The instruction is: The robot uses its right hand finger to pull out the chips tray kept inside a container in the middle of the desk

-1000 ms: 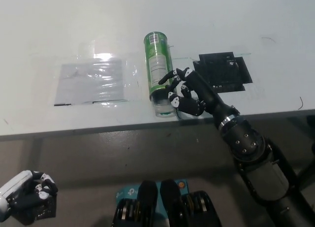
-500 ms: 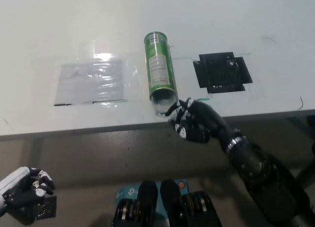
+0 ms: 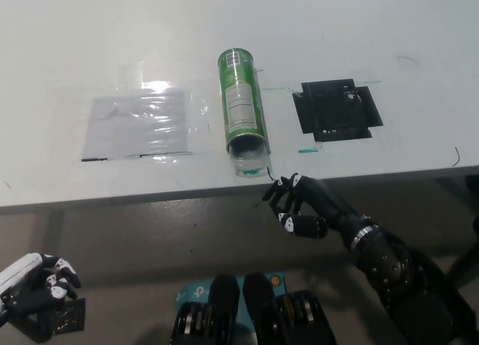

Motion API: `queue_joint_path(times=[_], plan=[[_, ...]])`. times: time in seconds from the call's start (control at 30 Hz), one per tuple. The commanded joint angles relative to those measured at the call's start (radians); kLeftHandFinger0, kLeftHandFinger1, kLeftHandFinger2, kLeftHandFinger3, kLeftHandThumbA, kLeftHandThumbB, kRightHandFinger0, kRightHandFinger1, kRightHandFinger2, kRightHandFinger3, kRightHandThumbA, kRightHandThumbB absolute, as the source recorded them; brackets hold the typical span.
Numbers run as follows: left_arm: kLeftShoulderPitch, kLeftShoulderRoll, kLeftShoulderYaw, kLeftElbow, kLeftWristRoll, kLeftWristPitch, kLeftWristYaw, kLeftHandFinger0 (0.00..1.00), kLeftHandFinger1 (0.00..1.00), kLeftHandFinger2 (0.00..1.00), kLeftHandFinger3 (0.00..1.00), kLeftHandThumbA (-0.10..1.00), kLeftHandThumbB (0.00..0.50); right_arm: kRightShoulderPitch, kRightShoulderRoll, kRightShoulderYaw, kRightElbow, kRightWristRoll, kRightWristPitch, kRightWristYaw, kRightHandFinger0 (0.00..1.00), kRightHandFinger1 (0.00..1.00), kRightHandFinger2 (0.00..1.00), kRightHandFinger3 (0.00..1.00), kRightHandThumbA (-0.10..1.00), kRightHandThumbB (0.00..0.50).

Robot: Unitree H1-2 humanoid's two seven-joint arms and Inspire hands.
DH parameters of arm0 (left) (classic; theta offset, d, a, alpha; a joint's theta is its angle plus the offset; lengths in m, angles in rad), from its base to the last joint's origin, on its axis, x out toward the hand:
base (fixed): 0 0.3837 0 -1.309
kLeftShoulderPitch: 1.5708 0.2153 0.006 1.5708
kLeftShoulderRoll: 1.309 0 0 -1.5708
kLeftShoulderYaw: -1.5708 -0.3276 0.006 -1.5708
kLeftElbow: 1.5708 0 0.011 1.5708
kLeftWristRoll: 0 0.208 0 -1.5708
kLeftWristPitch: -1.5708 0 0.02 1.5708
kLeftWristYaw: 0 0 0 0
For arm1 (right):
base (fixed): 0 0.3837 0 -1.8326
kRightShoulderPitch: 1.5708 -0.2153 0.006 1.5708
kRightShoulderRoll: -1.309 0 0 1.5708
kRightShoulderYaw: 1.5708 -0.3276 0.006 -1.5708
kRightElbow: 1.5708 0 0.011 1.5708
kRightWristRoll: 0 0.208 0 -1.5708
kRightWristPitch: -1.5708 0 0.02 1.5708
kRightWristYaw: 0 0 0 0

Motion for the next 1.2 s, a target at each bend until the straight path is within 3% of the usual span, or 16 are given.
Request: queue_joint_path(times=[0.0,0.03,0.07,0.13,0.2,0.23,0.27,0.33,0.5,0.6,0.7,0.83,0.9,0.97,1.1,1.17], plan=[[-0.012,0.041,0.01,-0.029,-0.02,0.008,0.015,0.45,0.51,0.61,0.78,-0.1,0.0,-0.042,0.013,0.001,-0.085,-0.001,-0.025,0.035,0.21,0.25,0.46,0.6,0.42,0.058],[-0.012,0.041,0.01,-0.028,-0.021,0.008,0.015,0.45,0.51,0.61,0.78,-0.1,0.0,-0.041,0.013,0.001,-0.089,-0.001,-0.029,0.036,0.2,0.25,0.46,0.6,0.42,0.058],[-0.012,0.042,0.01,-0.029,-0.02,0.008,0.012,0.44,0.51,0.61,0.78,-0.1,0.0,-0.033,0.014,0.003,-0.114,0.001,-0.036,0.041,0.05,0.1,0.38,0.6,0.42,0.071],[-0.012,0.042,0.011,-0.028,-0.031,0.008,0.013,0.45,0.52,0.62,0.79,-0.1,0.0,-0.026,0.012,0.007,-0.153,-0.004,-0.018,0.057,0.0,0.03,0.3,0.58,0.43,0.074],[-0.013,0.046,0.007,-0.033,-0.029,0.008,0.014,0.46,0.53,0.62,0.79,-0.1,0.0,-0.017,0.007,0.01,-0.225,0.001,0.016,0.092,0.16,0.23,0.48,0.65,0.42,0.052],[-0.006,0.043,0.012,-0.033,-0.029,0.008,0.015,0.46,0.52,0.62,0.79,-0.1,0.0,-0.021,0.005,0.013,-0.238,0.005,0.024,0.109,0.2,0.24,0.51,0.66,0.42,0.057],[-0.006,0.044,0.007,-0.031,-0.029,0.008,0.026,0.45,0.52,0.62,0.79,-0.1,0.002,-0.021,0.007,0.01,-0.263,0.012,0.028,0.118,0.09,0.13,0.45,0.65,0.44,0.069],[-0.007,0.048,0.003,-0.032,-0.037,0.008,0.03,0.46,0.53,0.63,0.79,-0.1,0.0,-0.025,0.008,0.01,-0.288,0.01,0.031,0.13,0.0,0.05,0.42,0.63,0.49,0.081],[0.001,0.04,0.006,-0.033,-0.033,0.008,0.033,0.46,0.52,0.62,0.78,-0.1,0.0,-0.04,0.017,-0.001,-0.321,0.029,0.017,0.147,0.0,0.0,0.35,0.59,0.49,0.091],[0.002,0.037,0.011,-0.033,-0.04,0.008,0.031,0.45,0.51,0.61,0.76,-0.1,0.0,-0.055,0.02,-0.011,-0.31,0.034,0.011,0.151,0.0,0.0,0.31,0.57,0.45,0.074],[0.006,0.037,0.008,-0.036,-0.041,0.008,0.037,0.46,0.52,0.61,0.76,-0.1,0.0,-0.07,0.023,-0.028,-0.292,0.045,-0.009,0.143,0.04,0.06,0.39,0.6,0.41,0.067],[0.007,0.036,0.007,-0.03,-0.041,0.008,0.041,0.46,0.52,0.61,0.76,-0.1,0.0,-0.094,0.028,-0.046,-0.26,0.036,-0.015,0.124,0.0,0.02,0.41,0.6,0.43,0.094],[0.008,0.037,0.008,-0.034,-0.037,0.008,0.032,0.46,0.52,0.61,0.76,-0.1,0.0,-0.129,0.02,-0.051,-0.213,0.011,-0.016,0.112,0.04,0.08,0.48,0.64,0.44,0.074],[0.007,0.039,0.004,-0.032,-0.033,0.008,0.034,0.47,0.53,0.62,0.77,-0.1,0.0,-0.147,0.019,-0.06,-0.179,0.014,-0.04,0.1,0.04,0.07,0.46,0.65,0.39,0.07],[0.012,0.033,-0.003,-0.031,-0.027,0.008,0.036,0.47,0.53,0.64,0.78,-0.1,0.0,-0.2,0.014,-0.077,-0.102,0.002,-0.089,0.067,0.17,0.18,0.46,0.73,0.41,0.067],[0.014,0.028,0.0,-0.03,-0.026,0.008,0.029,0.45,0.52,0.63,0.77,-0.1,0.0,-0.225,0.013,-0.08,-0.093,-0.017,-0.073,0.062,0.17,0.18,0.46,0.73,0.47,0.068]])
